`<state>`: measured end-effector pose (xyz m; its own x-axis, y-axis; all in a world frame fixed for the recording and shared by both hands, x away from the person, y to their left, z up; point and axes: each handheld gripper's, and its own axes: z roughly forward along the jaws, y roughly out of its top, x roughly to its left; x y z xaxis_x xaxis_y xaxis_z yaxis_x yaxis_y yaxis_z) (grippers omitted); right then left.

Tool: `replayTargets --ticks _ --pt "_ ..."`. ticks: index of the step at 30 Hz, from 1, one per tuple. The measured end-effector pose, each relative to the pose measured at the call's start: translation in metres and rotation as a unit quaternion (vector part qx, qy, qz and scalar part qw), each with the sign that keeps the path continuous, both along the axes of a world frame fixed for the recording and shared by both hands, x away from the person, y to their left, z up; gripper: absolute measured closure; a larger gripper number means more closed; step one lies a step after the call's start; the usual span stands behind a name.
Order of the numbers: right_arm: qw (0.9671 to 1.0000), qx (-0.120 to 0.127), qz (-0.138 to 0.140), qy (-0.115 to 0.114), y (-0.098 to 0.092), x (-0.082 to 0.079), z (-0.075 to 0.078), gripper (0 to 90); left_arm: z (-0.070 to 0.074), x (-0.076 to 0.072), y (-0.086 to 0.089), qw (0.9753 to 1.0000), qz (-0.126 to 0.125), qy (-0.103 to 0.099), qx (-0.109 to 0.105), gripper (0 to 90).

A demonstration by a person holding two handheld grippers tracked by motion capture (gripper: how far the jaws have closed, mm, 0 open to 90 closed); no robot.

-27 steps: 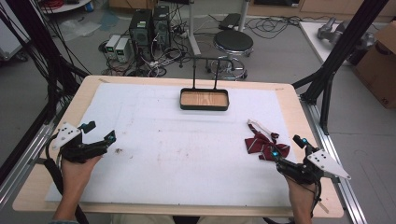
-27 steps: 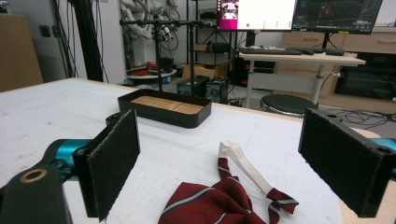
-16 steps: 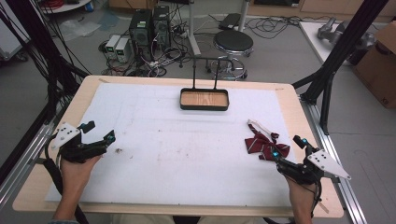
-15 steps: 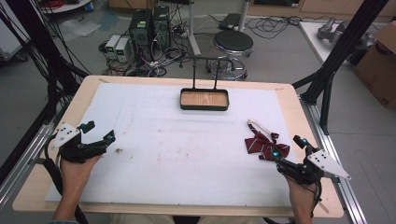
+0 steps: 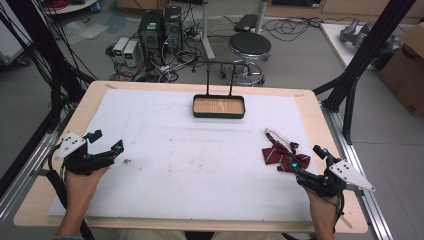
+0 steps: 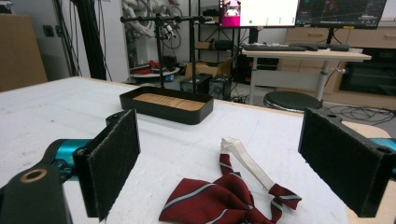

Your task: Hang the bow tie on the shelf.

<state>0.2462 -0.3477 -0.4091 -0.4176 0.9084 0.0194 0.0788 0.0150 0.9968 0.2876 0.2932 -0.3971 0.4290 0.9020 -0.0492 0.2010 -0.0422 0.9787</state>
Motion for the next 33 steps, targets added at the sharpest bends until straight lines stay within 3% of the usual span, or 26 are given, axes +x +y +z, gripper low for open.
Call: replayTargets --ticks 5,12,16,24,27,28,29,30,32,33 --pt "1.0 -0.002 0.004 0.002 -0.004 0.005 0.003 12.1 0.0 0.0 -0.001 1.0 -0.003 0.001 0.0 15.6" --pt "0.9989 -0.036 0.03 0.01 -0.007 0.02 0.009 15.8 0.0 0.0 -0.001 1.0 -0.004 0.0 -0.001 15.6" --pt "0.9971 -0.053 0.049 0.027 -0.007 0.034 0.007 19.7 0.0 0.0 -0.001 1.0 -0.004 0.001 -0.001 15.6" --pt "0.9936 -0.077 0.058 0.059 -0.012 0.051 -0.002 27.1 -0.001 0.001 -0.003 1.0 -0.007 0.001 -0.001 15.6" --pt "0.9916 -0.081 0.06 0.08 -0.014 0.058 -0.007 32.0 -0.001 0.001 -0.004 1.0 -0.008 0.002 0.0 15.6" --pt "0.9888 -0.09 0.065 0.099 -0.015 0.064 -0.011 35.4 -0.002 0.001 -0.004 1.0 -0.008 0.003 0.0 15.6" --pt "0.9888 -0.09 0.065 0.099 -0.015 0.064 -0.011 35.4 -0.002 0.001 -0.004 1.0 -0.008 0.003 -0.001 15.6" --pt "0.9849 -0.101 0.074 0.12 -0.017 0.069 -0.015 40.0 -0.002 0.001 -0.005 0.9999 -0.01 0.003 0.0 15.6" --pt "0.9812 -0.109 0.081 0.137 -0.018 0.073 -0.019 43.1 -0.002 0.001 -0.005 0.9999 -0.01 0.002 0.002 15.7" --pt "0.9812 -0.109 0.081 0.137 -0.018 0.073 -0.019 43.1 -0.002 0.001 -0.005 0.9999 -0.01 0.002 0.002 15.7"
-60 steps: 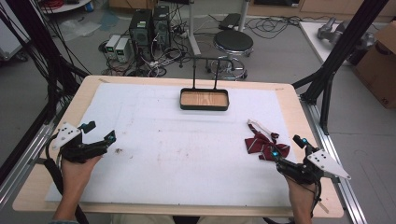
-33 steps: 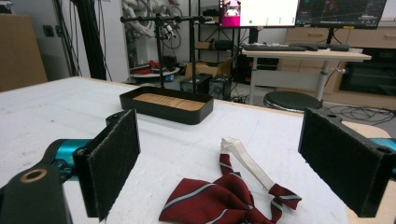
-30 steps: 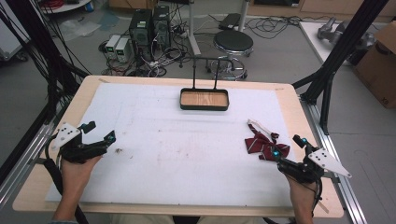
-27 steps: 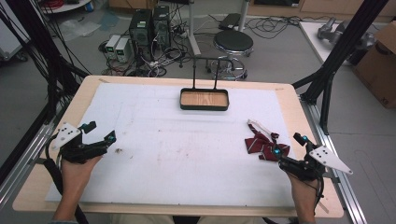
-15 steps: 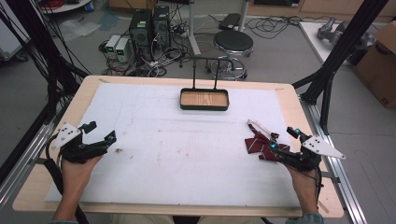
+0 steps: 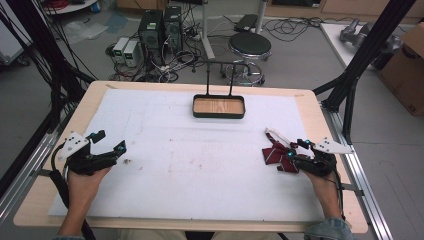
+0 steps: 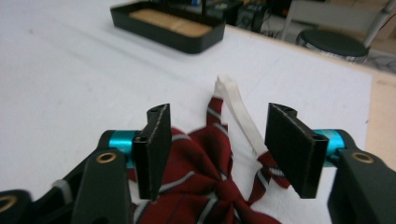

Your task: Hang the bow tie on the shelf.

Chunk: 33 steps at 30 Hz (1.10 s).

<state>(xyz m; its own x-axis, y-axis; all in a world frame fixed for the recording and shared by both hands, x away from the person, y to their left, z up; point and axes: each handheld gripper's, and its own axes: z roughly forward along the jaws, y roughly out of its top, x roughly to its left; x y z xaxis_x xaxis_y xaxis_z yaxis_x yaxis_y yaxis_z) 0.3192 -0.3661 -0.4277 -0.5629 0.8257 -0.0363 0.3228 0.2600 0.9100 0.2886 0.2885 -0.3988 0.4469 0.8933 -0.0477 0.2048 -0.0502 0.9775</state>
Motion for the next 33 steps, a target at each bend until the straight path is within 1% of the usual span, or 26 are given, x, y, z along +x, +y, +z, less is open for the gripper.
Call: replayTargets --ticks 1,2,4,5,9,10,11,12,14,18,19,20,21,22,24,25,28,29,31,33 --pt "0.9999 -0.012 0.006 0.009 0.0 0.003 -0.003 43.9 0.0 0.0 0.0 1.0 -0.001 0.0 0.0 15.7" --pt "0.9999 -0.012 0.006 0.009 0.0 0.003 -0.003 43.9 0.0 0.0 0.0 1.0 0.0 0.0 -0.001 15.7" --pt "0.9994 -0.023 0.011 0.022 0.0 0.007 -0.008 45.2 0.0 0.0 -0.001 1.0 -0.001 -0.001 -0.002 15.7" --pt "0.9993 -0.026 0.014 0.023 -0.001 0.009 -0.009 46.1 0.0 0.0 -0.001 1.0 -0.001 0.0 0.001 15.8" --pt "0.9986 -0.022 0.018 0.044 -0.003 0.014 -0.014 46.8 -0.001 0.001 -0.001 1.0 -0.002 0.002 0.0 16.2" --pt "0.9986 -0.022 0.018 0.044 -0.003 0.014 -0.014 46.8 -0.001 0.001 -0.001 1.0 -0.002 0.001 0.0 16.2" --pt "0.9978 -0.019 0.026 0.058 -0.003 0.016 -0.017 46.5 -0.001 0.0 -0.001 1.0 -0.003 0.001 0.0 16.4" --pt "0.9978 -0.019 0.026 0.058 -0.003 0.016 -0.017 46.5 -0.001 0.0 -0.001 1.0 -0.003 0.001 0.0 16.4" --pt "0.9967 -0.028 0.028 0.071 -0.002 0.019 -0.021 48.0 0.0 0.0 -0.002 1.0 -0.003 -0.001 -0.001 16.7" --pt "0.9966 -0.028 0.023 0.075 -0.002 0.02 -0.021 50.2 0.0 0.0 -0.002 1.0 -0.004 -0.002 -0.002 16.7" --pt "0.9959 -0.035 0.019 0.081 -0.002 0.021 -0.021 50.3 -0.001 0.0 -0.002 1.0 -0.004 -0.001 -0.002 16.7" --pt "0.9959 -0.035 0.019 0.081 -0.002 0.021 -0.021 50.3 -0.001 0.0 -0.002 1.0 -0.004 -0.001 -0.002 16.7" --pt "0.9937 -0.054 0.021 0.096 0.001 0.025 -0.023 50.9 -0.001 0.0 -0.003 1.0 -0.004 -0.001 -0.003 16.7" --pt "0.9937 -0.054 0.021 0.096 0.001 0.025 -0.023 50.9 -0.001 0.0 -0.002 1.0 -0.005 -0.001 -0.001 16.7" --pt "0.9923 -0.068 0.021 0.102 0.004 0.025 -0.023 53.0 0.0 0.0 -0.002 1.0 -0.005 -0.002 -0.001 16.7" --pt "0.9921 -0.069 0.022 0.102 0.004 0.026 -0.024 54.5 0.0 0.0 -0.002 1.0 -0.005 -0.002 -0.001 16.7" --pt "0.9916 -0.074 0.023 0.103 0.005 0.026 -0.024 60.8 0.0 0.0 -0.002 1.0 -0.006 -0.002 -0.001 16.7" --pt "0.9916 -0.073 0.022 0.105 0.005 0.025 -0.024 64.1 0.0 0.0 -0.002 1.0 -0.007 -0.002 0.0 16.8" --pt "0.9915 -0.078 0.02 0.102 0.005 0.025 -0.023 71.2 0.0 0.0 -0.002 1.0 -0.006 -0.001 0.001 16.8" --pt "0.9911 -0.088 0.021 0.098 0.005 0.024 -0.022 73.9 0.0 0.0 -0.002 1.0 -0.005 -0.002 -0.001 16.8"
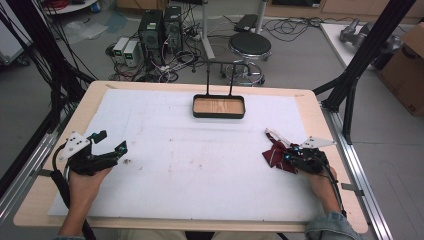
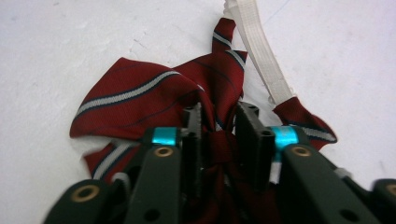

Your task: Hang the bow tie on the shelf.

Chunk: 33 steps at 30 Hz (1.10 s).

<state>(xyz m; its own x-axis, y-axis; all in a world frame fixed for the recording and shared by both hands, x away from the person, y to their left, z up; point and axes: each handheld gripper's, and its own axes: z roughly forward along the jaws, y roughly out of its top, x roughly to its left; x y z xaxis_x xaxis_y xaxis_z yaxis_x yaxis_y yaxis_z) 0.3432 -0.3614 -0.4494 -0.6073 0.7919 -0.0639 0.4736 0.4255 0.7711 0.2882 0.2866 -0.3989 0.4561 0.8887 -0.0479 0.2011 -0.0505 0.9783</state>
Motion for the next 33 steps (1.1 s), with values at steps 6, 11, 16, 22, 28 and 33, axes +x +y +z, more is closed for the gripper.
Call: replayTargets --ticks 6,11,16,22,28,33 --pt "0.9987 -0.011 0.005 -0.049 0.006 -0.011 0.013 74.9 -0.001 0.001 0.0 1.0 -0.001 0.001 -0.001 16.8" --pt "0.9967 -0.006 0.004 -0.081 0.009 -0.016 0.027 75.0 -0.001 0.001 -0.001 1.0 -0.001 0.001 0.001 16.9" --pt "0.993 0.013 0.013 -0.117 0.018 -0.016 0.056 75.1 0.0 0.001 0.0 1.0 0.0 -0.001 -0.001 16.9" --pt "0.99 0.03 0.03 -0.134 0.033 -0.005 0.079 75.1 0.001 0.001 0.0 1.0 -0.001 -0.002 -0.001 16.9" --pt "0.9874 0.05 0.04 -0.145 0.049 0.012 0.1 75.1 0.001 0.001 -0.001 1.0 -0.003 -0.003 -0.002 17.0" --pt "0.9853 0.06 0.043 -0.154 0.062 0.026 0.111 75.1 0.002 0.001 -0.001 1.0 -0.004 -0.006 -0.004 17.0"
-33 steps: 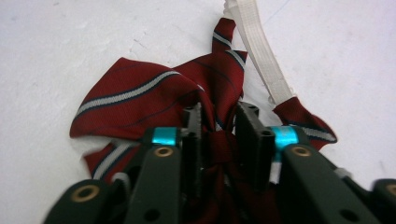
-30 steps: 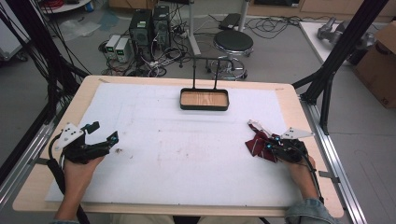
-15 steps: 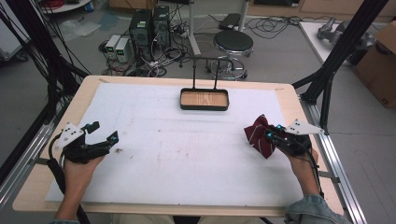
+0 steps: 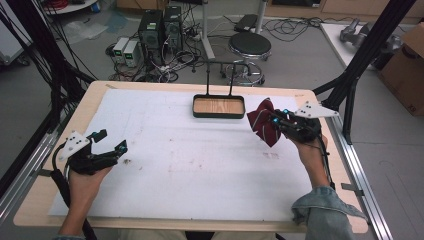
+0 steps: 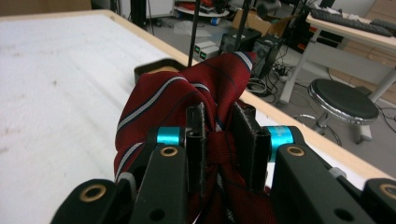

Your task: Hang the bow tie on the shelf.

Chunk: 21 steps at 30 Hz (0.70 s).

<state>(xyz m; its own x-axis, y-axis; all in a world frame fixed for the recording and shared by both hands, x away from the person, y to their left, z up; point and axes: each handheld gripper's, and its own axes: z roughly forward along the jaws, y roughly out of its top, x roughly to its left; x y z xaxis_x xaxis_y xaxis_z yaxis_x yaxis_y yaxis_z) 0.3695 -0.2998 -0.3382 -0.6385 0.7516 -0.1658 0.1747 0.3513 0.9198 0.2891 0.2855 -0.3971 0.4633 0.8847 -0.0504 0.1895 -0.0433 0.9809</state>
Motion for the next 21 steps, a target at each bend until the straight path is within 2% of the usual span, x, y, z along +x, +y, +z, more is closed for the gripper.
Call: replayTargets --ticks 2,4,5,8,10,11,13,15,21 --pt "1.0 0.005 0.0 0.001 0.003 0.002 0.002 75.1 0.0 0.0 0.0 1.0 0.0 0.0 0.001 17.0" --pt "1.0 0.005 -0.001 -0.004 0.008 0.008 0.007 75.1 -0.001 0.001 0.0 1.0 0.0 0.001 0.002 17.0" --pt "0.9998 0.015 -0.005 -0.012 0.013 0.014 0.013 75.1 -0.001 0.001 0.0 1.0 -0.002 0.002 0.003 17.0" --pt "0.9996 0.022 -0.008 -0.015 0.017 0.02 0.019 75.1 -0.001 0.001 0.0 1.0 -0.002 0.001 0.002 17.0" --pt "0.9991 0.03 -0.012 -0.026 0.021 0.027 0.024 75.1 -0.001 0.001 0.0 1.0 -0.002 0.001 0.003 17.0" --pt "0.9991 0.036 -0.014 -0.02 0.023 0.03 0.027 75.1 -0.001 0.001 0.0 1.0 -0.002 0.002 0.002 17.0" --pt "0.9986 0.04 -0.019 -0.03 0.026 0.036 0.032 75.1 -0.001 0.001 0.001 1.0 -0.002 0.001 0.001 17.0" --pt "0.9977 0.055 -0.025 -0.029 0.031 0.046 0.04 75.1 -0.001 0.001 0.001 1.0 -0.001 0.002 0.001 17.0" --pt "0.9962 0.075 -0.032 -0.032 0.038 0.063 0.053 75.1 -0.001 0.001 0.002 1.0 0.0 0.0 0.0 17.0"
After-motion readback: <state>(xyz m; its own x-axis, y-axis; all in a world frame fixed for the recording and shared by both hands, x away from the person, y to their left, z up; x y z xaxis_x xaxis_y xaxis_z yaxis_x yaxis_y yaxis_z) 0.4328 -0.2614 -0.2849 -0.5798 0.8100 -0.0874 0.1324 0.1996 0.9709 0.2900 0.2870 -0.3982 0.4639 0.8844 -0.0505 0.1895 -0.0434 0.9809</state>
